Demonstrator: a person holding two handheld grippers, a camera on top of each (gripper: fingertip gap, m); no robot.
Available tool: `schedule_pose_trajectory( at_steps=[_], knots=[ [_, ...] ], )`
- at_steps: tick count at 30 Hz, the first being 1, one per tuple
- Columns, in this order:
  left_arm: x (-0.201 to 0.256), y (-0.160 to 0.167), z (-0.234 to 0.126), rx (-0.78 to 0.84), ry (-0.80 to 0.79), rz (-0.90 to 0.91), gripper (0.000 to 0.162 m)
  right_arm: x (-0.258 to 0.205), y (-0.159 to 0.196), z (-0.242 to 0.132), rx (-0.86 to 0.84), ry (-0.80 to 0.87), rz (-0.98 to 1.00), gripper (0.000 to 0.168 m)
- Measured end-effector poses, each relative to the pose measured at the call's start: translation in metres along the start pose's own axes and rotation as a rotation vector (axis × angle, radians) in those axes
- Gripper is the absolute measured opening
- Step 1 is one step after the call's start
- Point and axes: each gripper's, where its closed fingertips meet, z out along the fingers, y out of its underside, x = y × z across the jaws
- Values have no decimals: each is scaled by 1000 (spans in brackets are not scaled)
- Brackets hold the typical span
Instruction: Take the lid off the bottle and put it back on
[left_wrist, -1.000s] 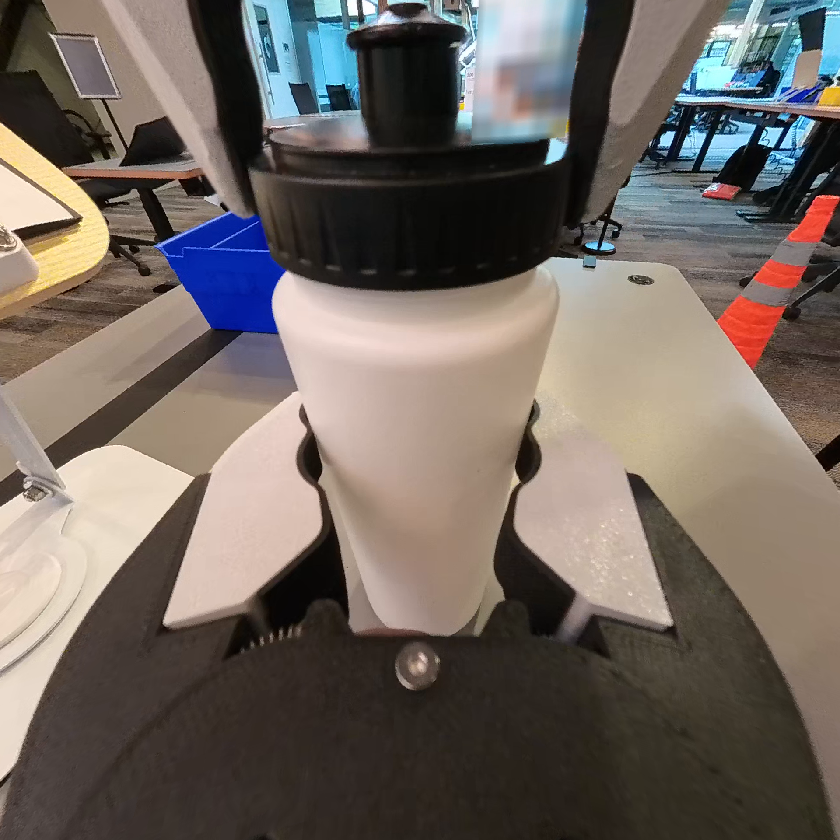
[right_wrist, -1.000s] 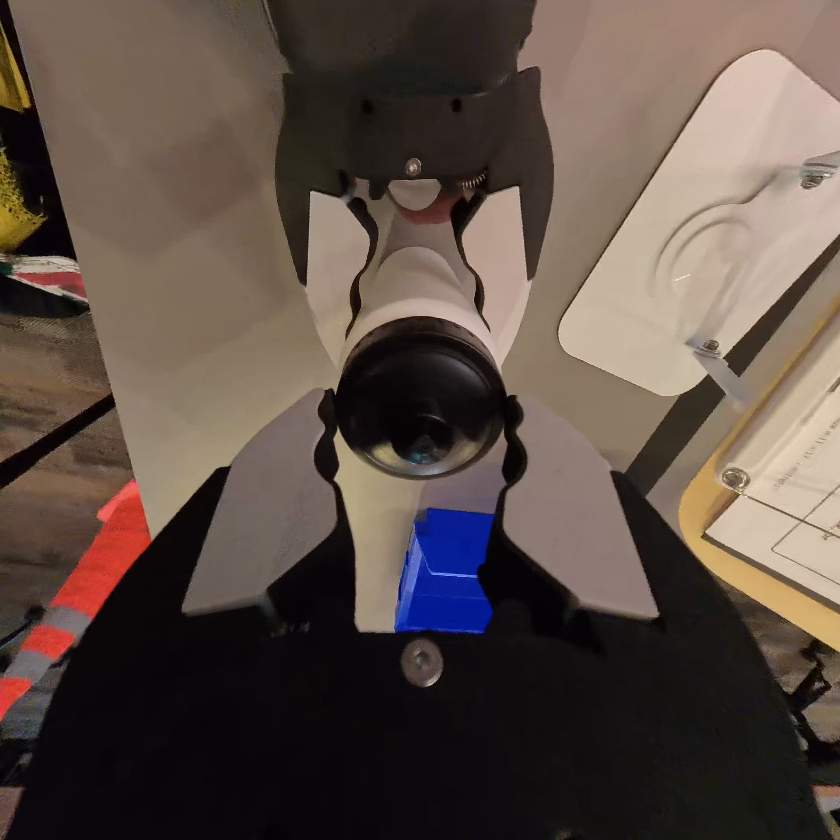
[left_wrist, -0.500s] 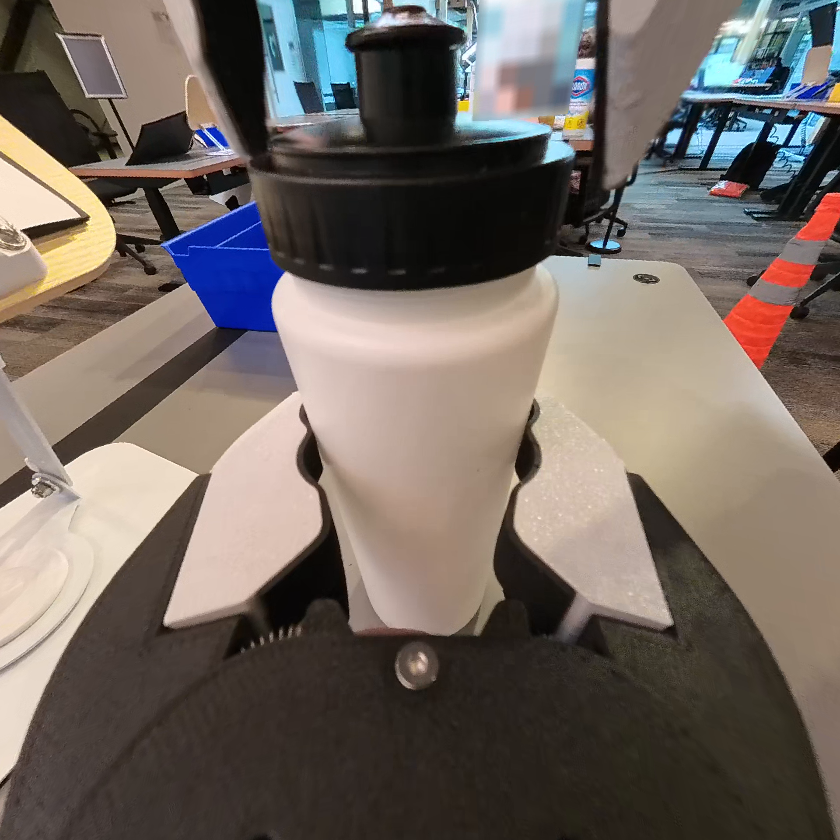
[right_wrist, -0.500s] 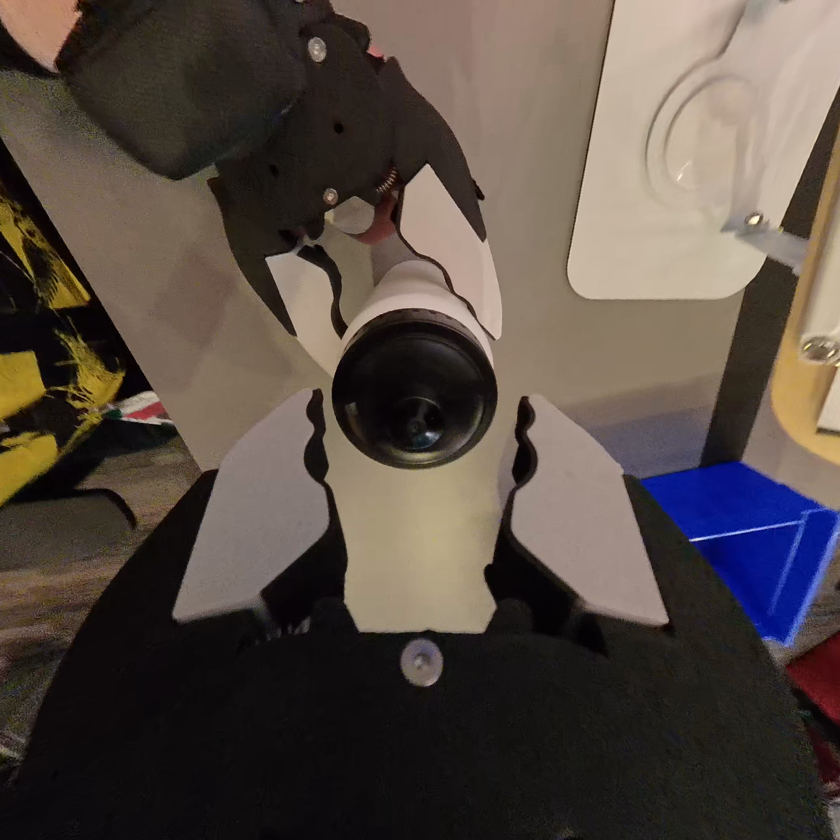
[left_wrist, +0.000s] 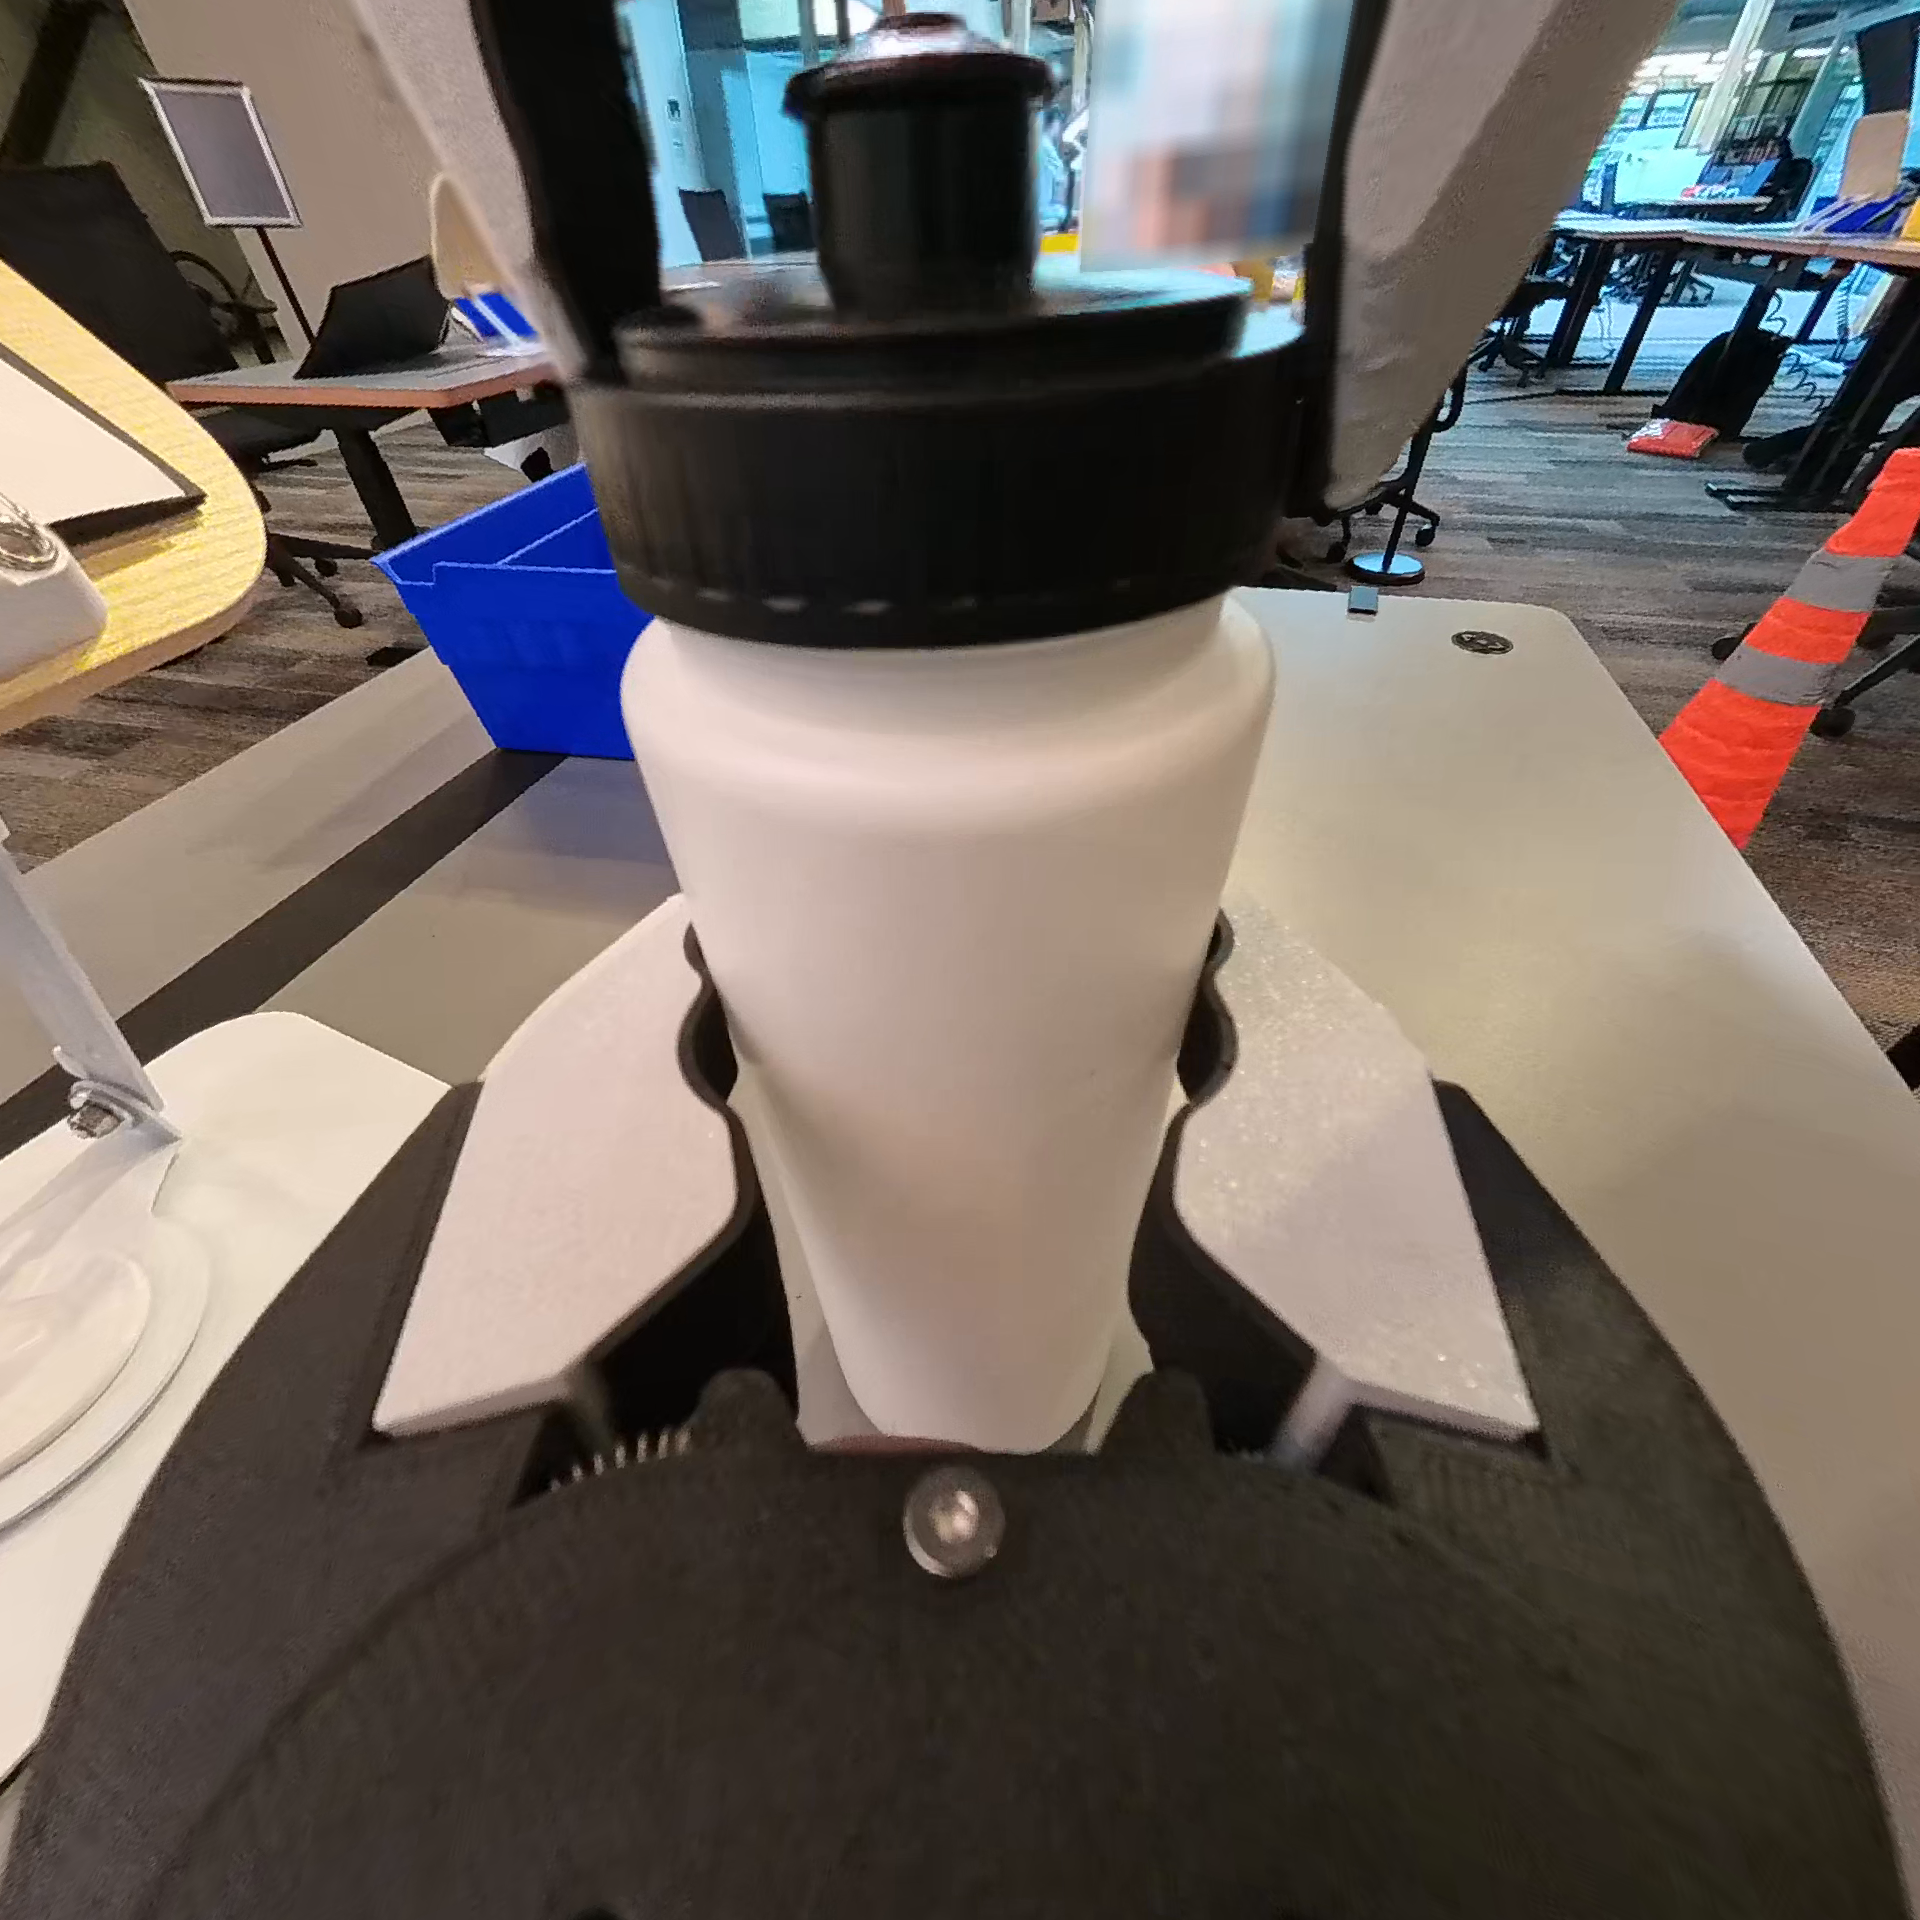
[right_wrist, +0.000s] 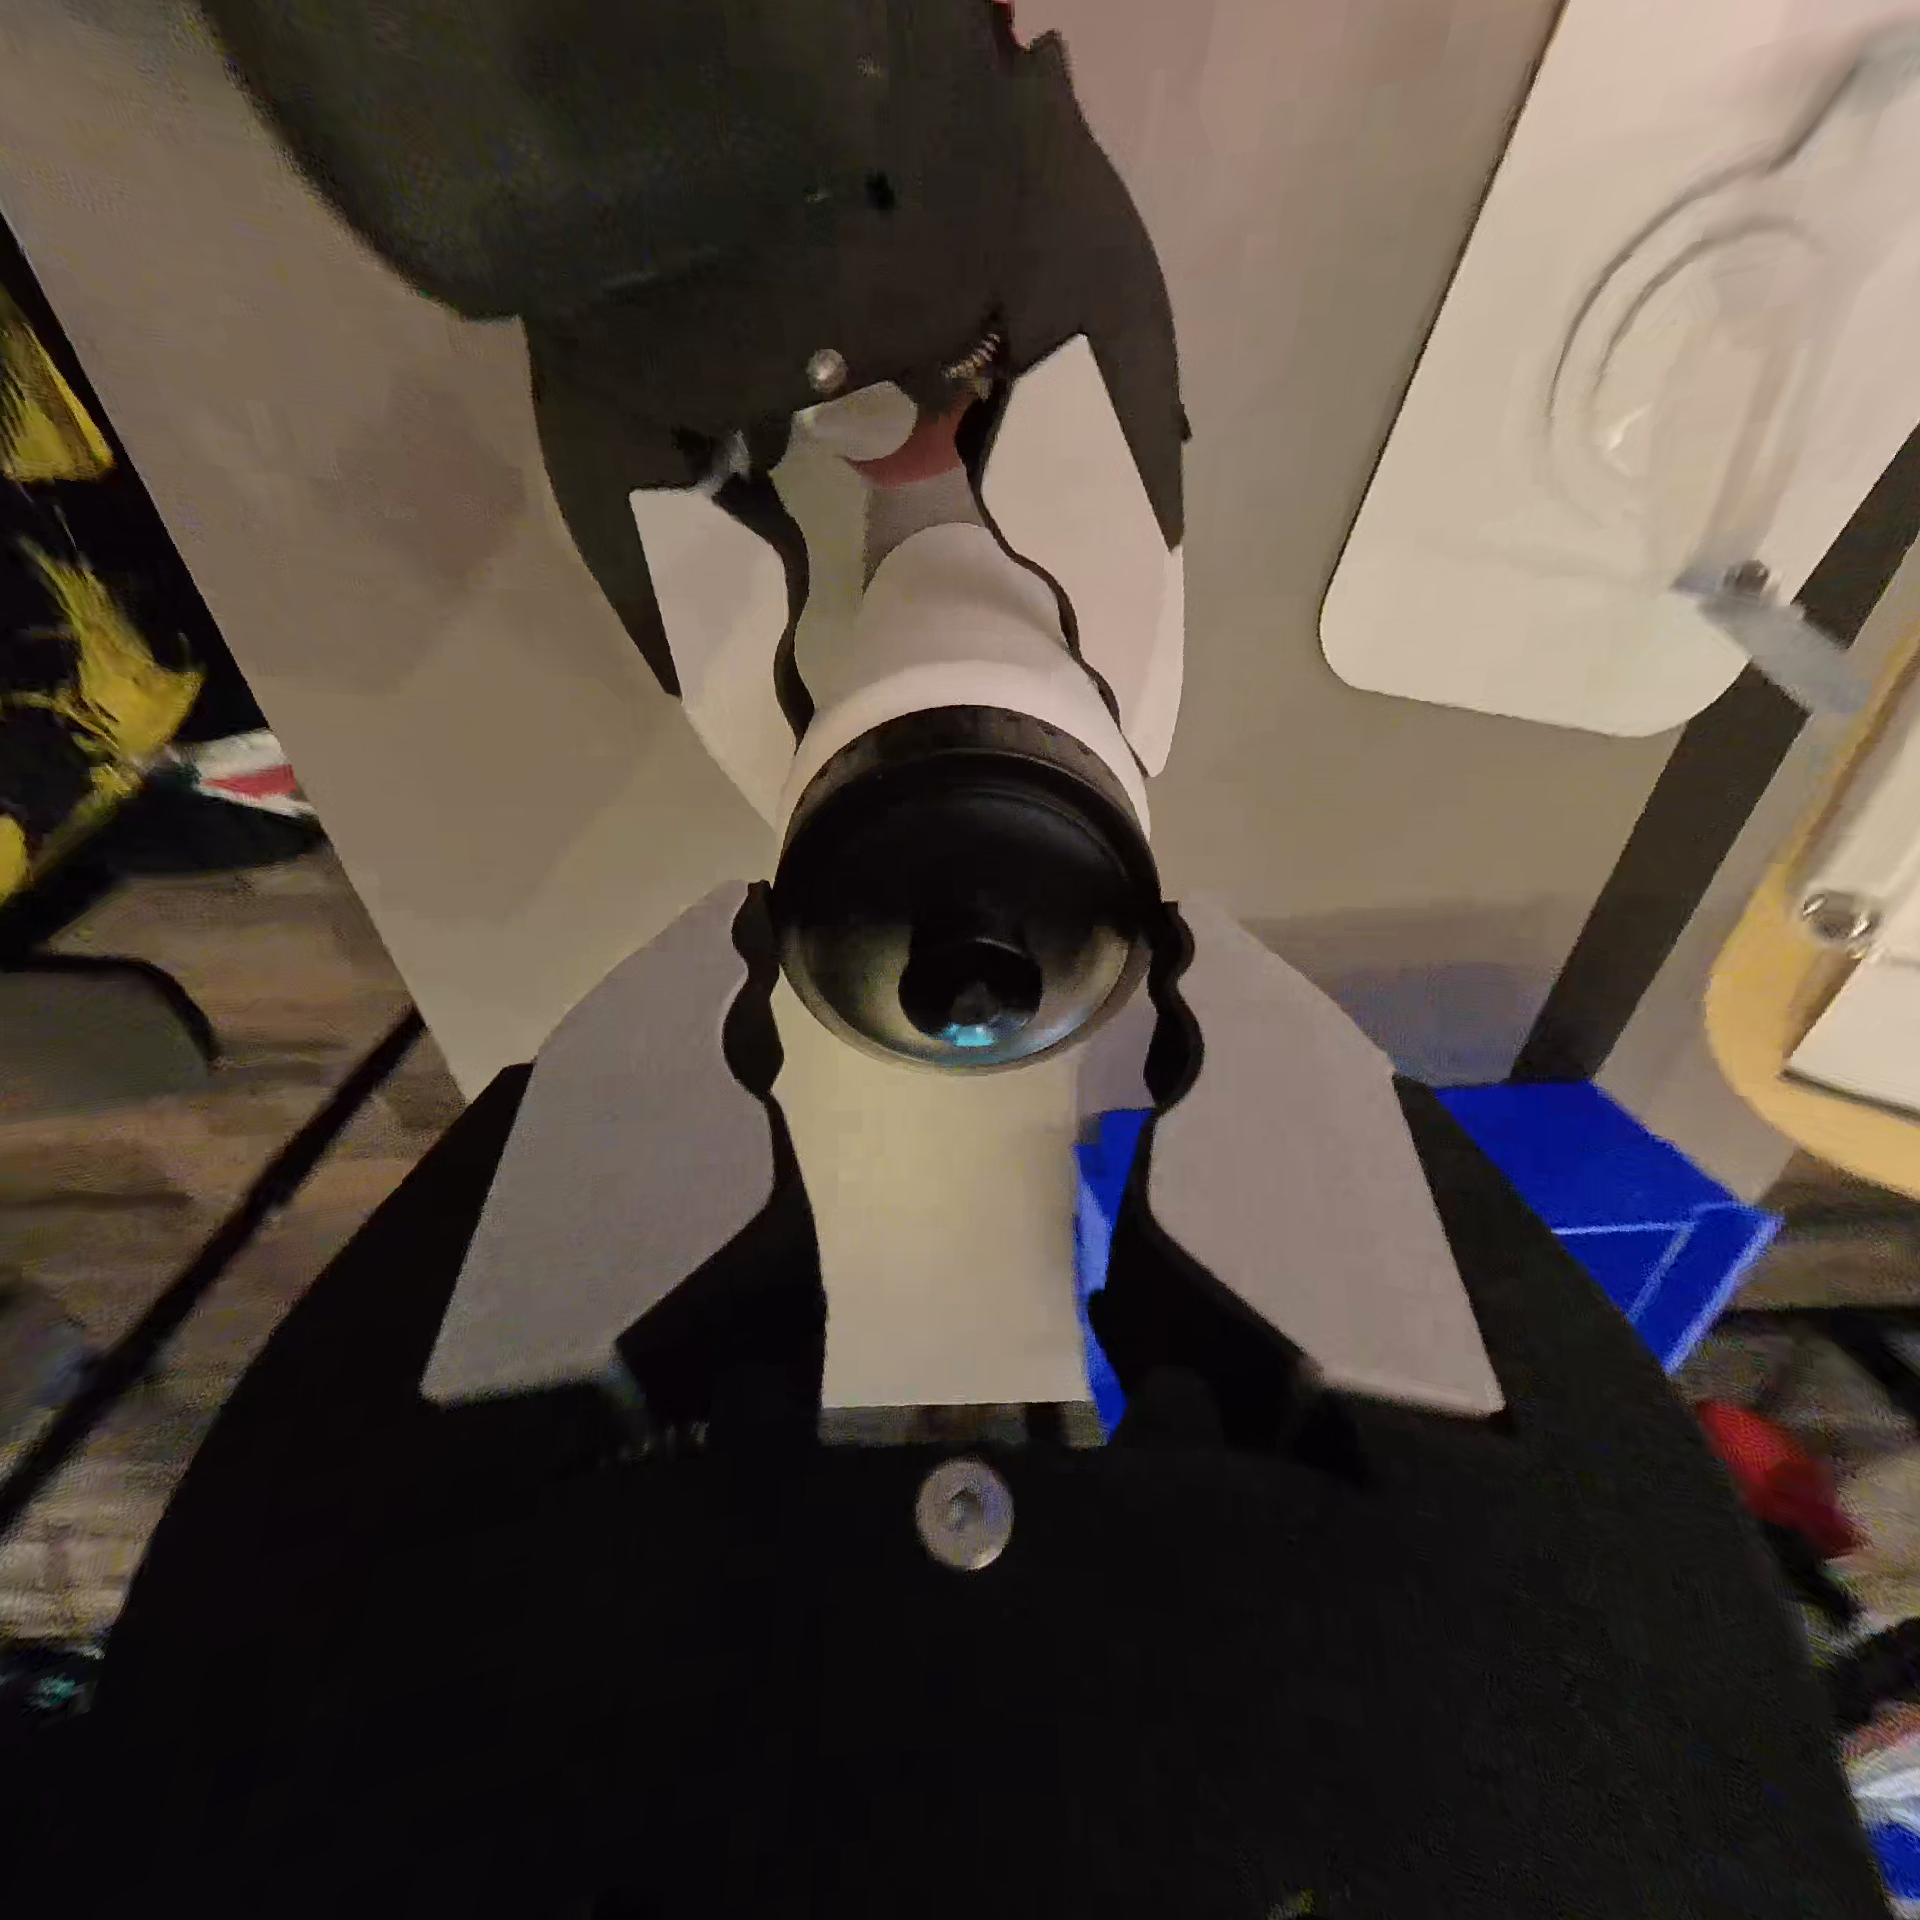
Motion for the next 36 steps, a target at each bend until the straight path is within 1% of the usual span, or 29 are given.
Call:
schedule_pose_trajectory(
  at_steps=[3, 5, 7, 8, 9, 10, 13, 14, 15, 17, 18, 20, 21, 24, 25, 27, 28, 29, 30, 32, 33, 34, 36],
  knots=[
    [1, 0, 1, -1, -1, 3, 85, -1, 0, 0, 40, 1, 339, 70],
    [1, 0, -1, 1, 2, 8, 85, -1, -3, 1, 57, 37, 379, 70],
    [1, 0, 0, -1, 2, 8, 85, -1, -2, 1, 42, 43, 293, 70],
    [1, 0, 0, 0, 2, 7, 85, 1, -2, 1, 37, 47, 221, 75],
    [1, 0, 0, 1, 4, 7, 85, 4, -1, 1, 32, 56, 158, 96],
    [1, 0, 0, 0, 4, 8, 85, 5, 1, 1, 13, 53, 85, 98],
    [1, 0, 0, 1, 5, 7, 85, 5, 1, 2, -8, 52, -121, 94],
    [1, 0, 0, 1, 6, 7, 85, 5, 1, 3, -26, 48, -167, 88],
    [1, 0, 0, 1, 6, 6, 85, 4, 2, 4, -44, 35, -210, 86],
    [1, 0, 0, 1, 6, 7, 85, 0, 1, 4, -54, 6, -259, 82],
    [1, 0, 0, 0, 6, 7, 85, 0, 2, 5, -58, 2, -247, 80],
    [1, 0, 0, 1, 3, 5, 85, 0, 3, 5, -61, -11, -148, 76],
    [1, 0, 1, 1, 2, 3, 85, 0, 3, 5, -57, -24, -56, 74],
    [1, 0, 0, 2, 2, 4, 85, -1, 1, 5, -4, -39, 311, 72],
    [1, 0, 0, 3, 3, 8, 85, -2, 0, 5, 21, -25, 375, 72],
    [2, 0, 0, 2, 6, 8, 85, -3, 0, 5, 45, -19, 392, 72],
    [2, 0, 1, 3, 6, 6, 85, -3, 2, 5, 36, -32, 359, 72],
    [3, 0, 1, 4, 8, 7, 85, -2, 3, 4, 29, -38, 294, 82],
    [3, 0, 1, 4, 9, 7, 85, 1, 3, 4, 29, -14, 223, 98],
    [3, 0, 0, 3, 9, 8, 85, 6, 7, 3, 2, 24, 54, 99],
    [3, 0, 0, 3, 9, 8, 85, 8, 5, 2, 9, 51, -31, 102],
    [3, 0, 1, 4, 10, 8, 85, 10, 3, 2, 16, 73, -99, 101],
    [3, 0, 1, 5, 10, 7, 85, 7, 4, 3, -14, 61, -203, 88]
  ],
)
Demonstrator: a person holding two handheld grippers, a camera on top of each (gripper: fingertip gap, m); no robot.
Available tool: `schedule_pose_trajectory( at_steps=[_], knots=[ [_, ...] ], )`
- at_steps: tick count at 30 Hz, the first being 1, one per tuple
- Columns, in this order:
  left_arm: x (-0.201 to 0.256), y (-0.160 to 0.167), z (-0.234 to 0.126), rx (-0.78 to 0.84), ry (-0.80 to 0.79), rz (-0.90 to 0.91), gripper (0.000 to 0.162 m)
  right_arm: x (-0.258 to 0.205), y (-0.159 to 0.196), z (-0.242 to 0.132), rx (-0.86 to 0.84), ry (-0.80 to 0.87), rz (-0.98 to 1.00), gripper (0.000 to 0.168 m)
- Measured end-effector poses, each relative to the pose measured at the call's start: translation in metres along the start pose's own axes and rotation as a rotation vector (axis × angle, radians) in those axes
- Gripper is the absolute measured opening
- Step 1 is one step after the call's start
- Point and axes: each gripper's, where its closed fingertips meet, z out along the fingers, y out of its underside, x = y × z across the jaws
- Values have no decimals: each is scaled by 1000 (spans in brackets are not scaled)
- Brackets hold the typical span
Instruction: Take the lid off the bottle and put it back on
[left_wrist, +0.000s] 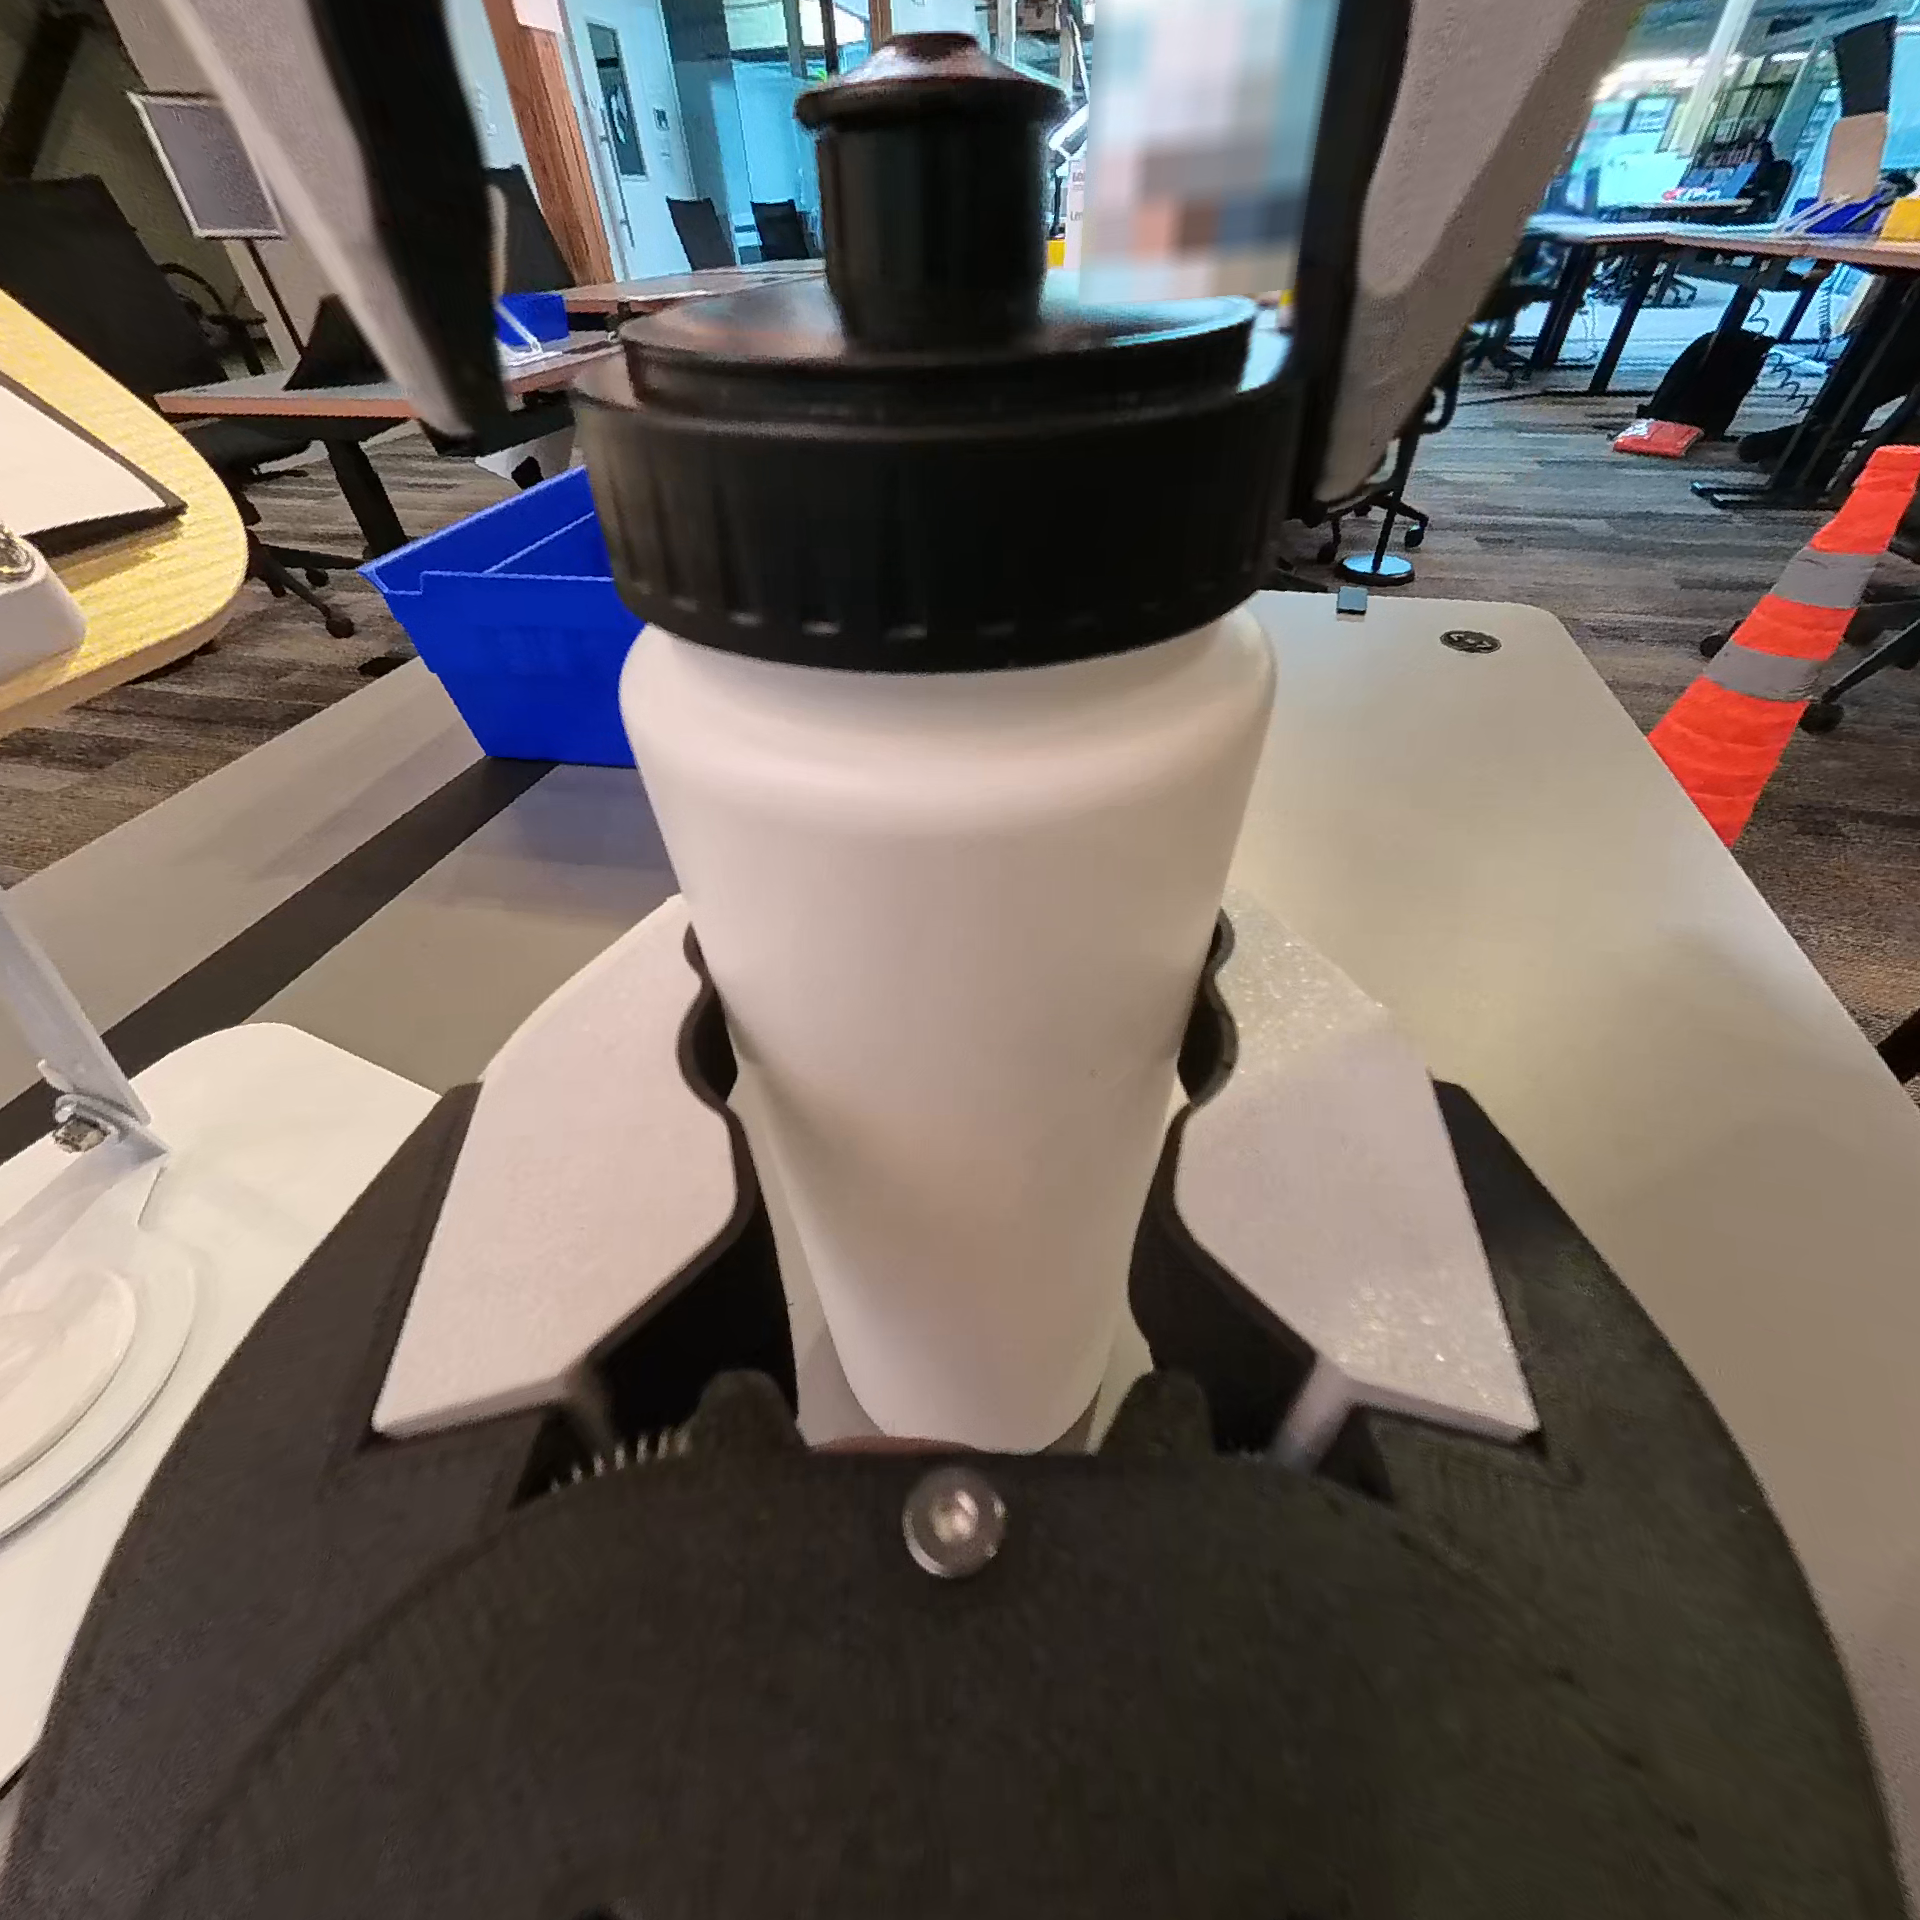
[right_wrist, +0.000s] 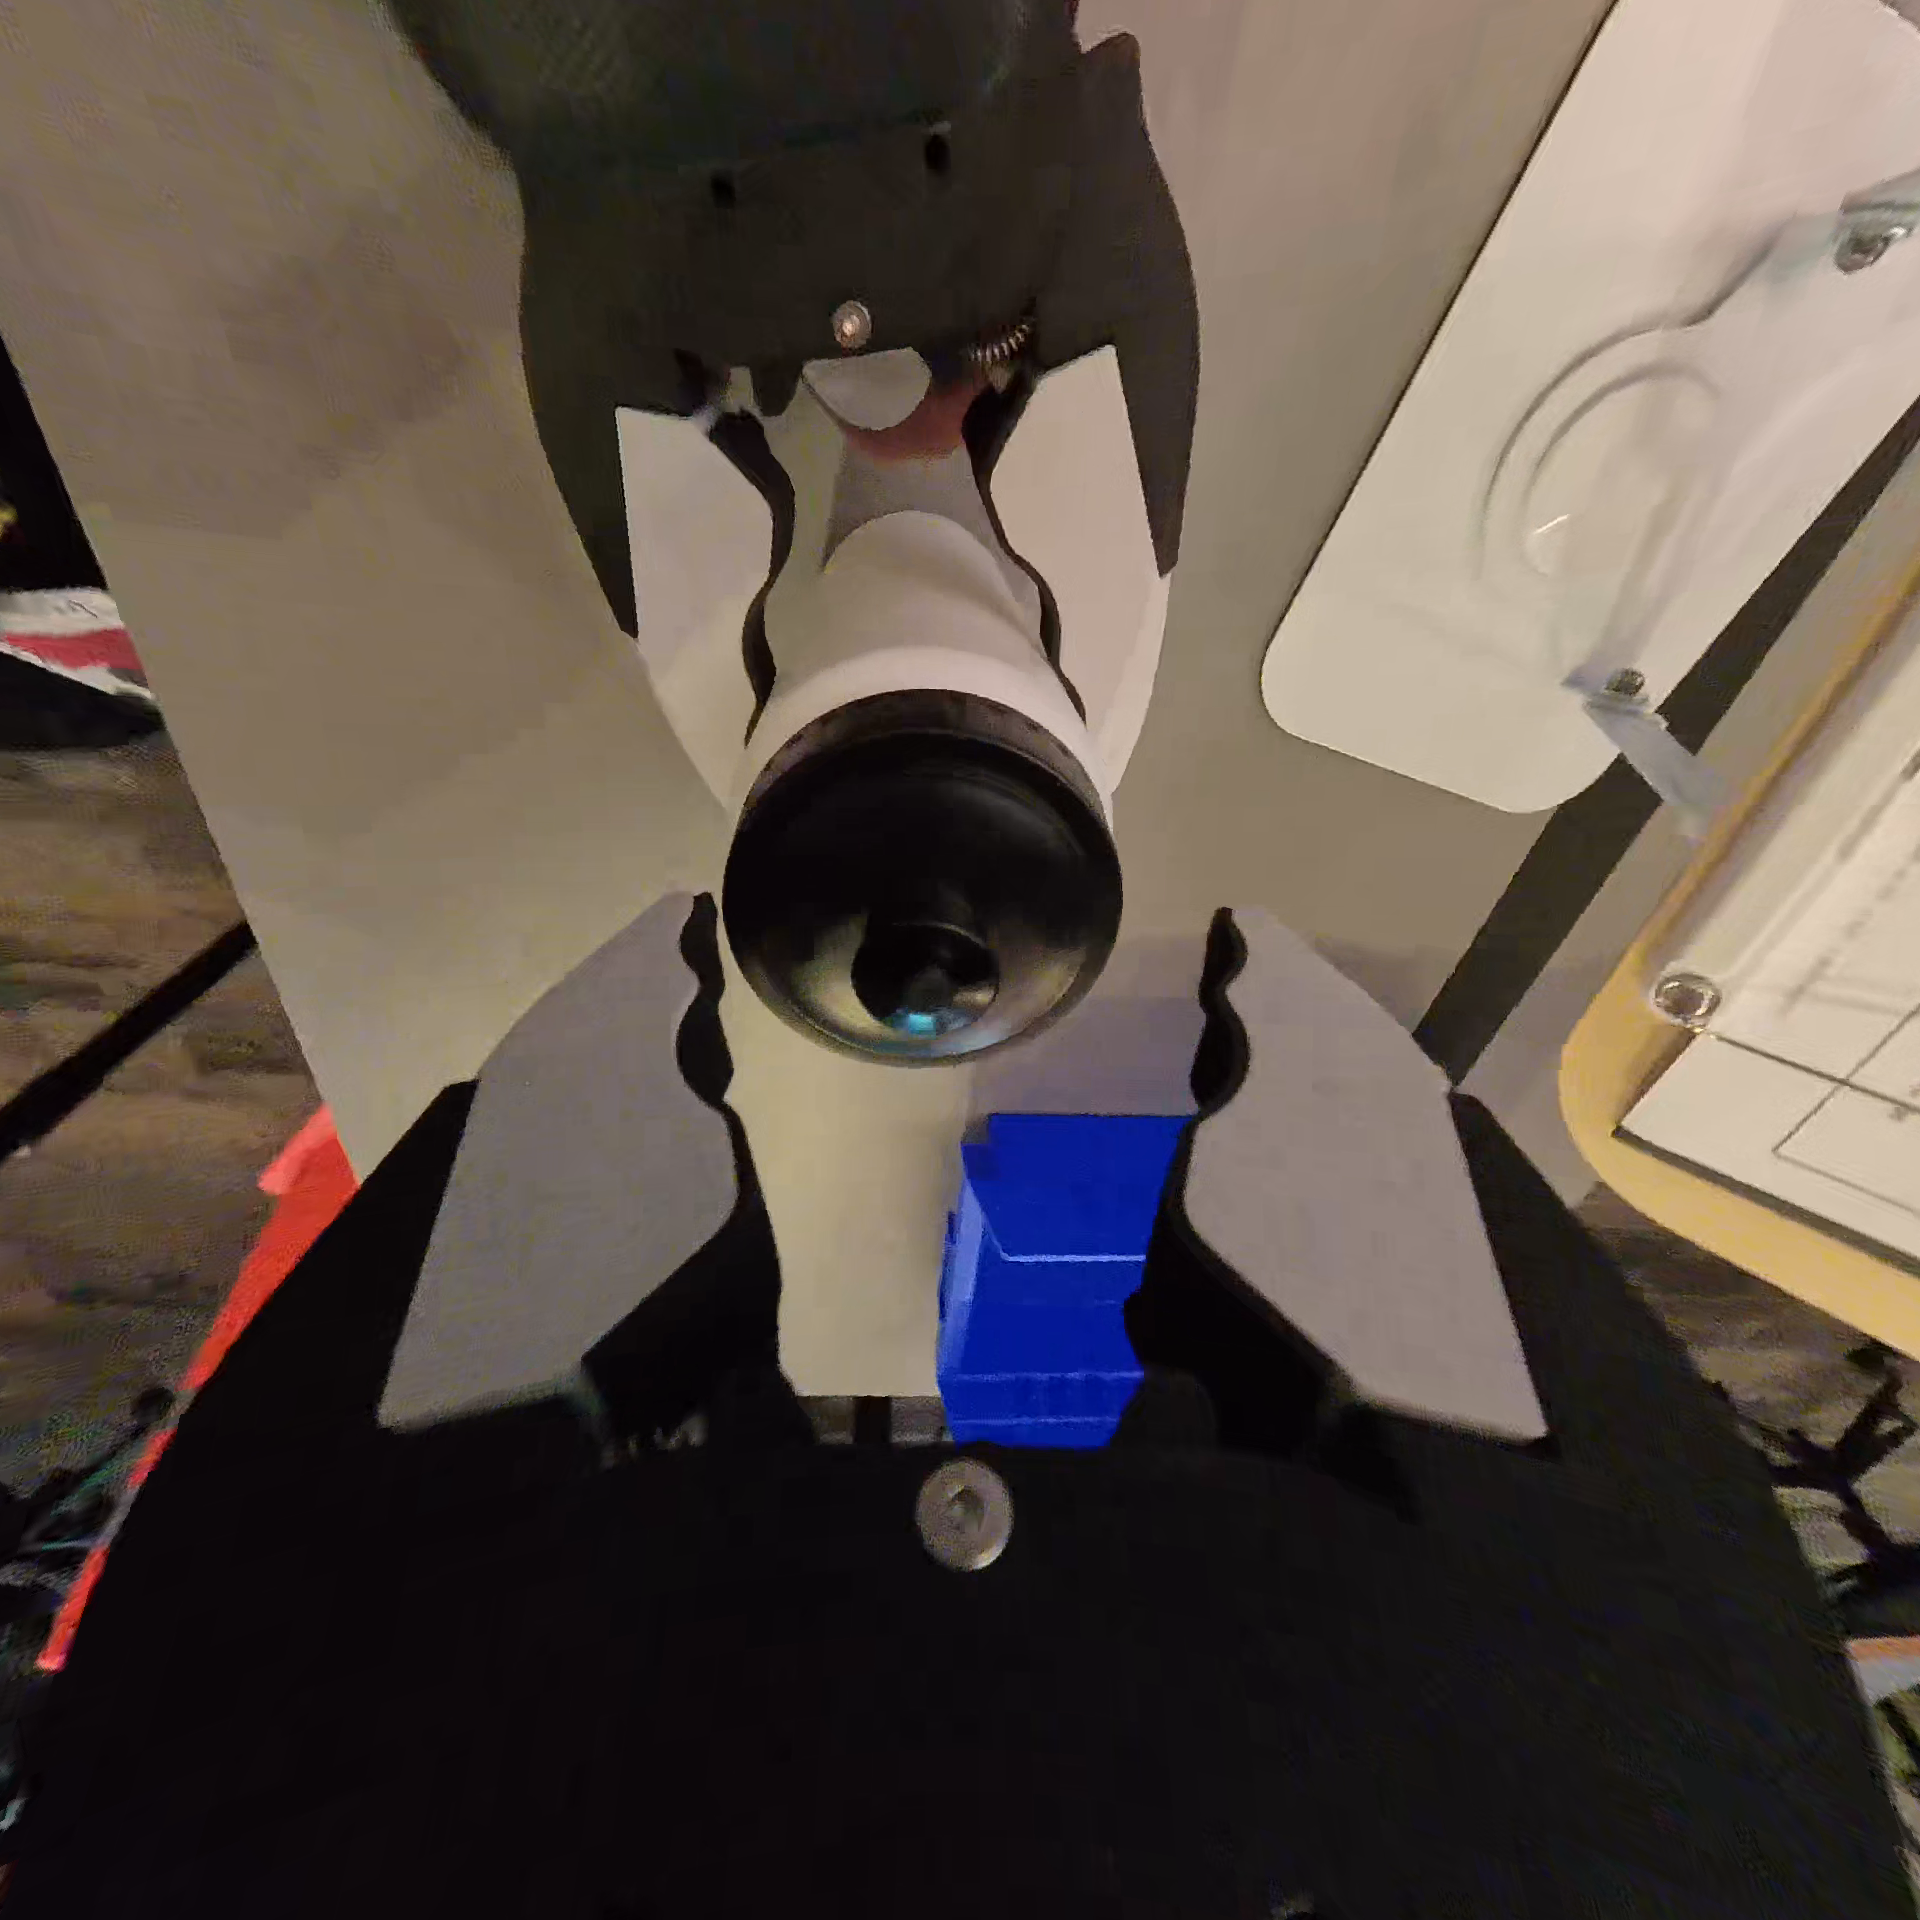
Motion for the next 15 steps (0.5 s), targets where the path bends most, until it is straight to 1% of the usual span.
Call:
schedule_pose_trajectory(
  at_steps=[2, 3, 5, 8, 10, 12, 13, 14, 15],
  knots=[
    [0, 0, 0, -1, 1, 2, 85, -7, -1, 1, -11, -43, -34, 71],
    [0, 0, 0, -1, 1, 1, 85, -7, -1, 1, -17, -42, -12, 71],
    [0, 0, 1, -1, -3, -3, 85, -8, 0, 1, -28, -66, 136, 72],
    [0, 0, 1, -1, -3, -3, 85, -9, 0, 1, -5, -88, 461, 72],
    [0, 0, 0, 0, -1, 1, 85, -10, -1, 2, 5, -60, 539, 72],
    [0, 0, 0, -1, -2, 1, 85, -11, -1, 2, -1, -56, 525, 72],
    [0, 0, 1, -2, -2, 1, 85, -13, 1, 3, -24, -63, 455, 76],
    [0, 0, 0, -2, -2, 2, 85, -14, 1, 5, -36, -67, 373, 95],
    [0, 0, 0, -2, -2, 3, 85, -11, 1, 5, -35, -49, 311, 103]
  ],
)
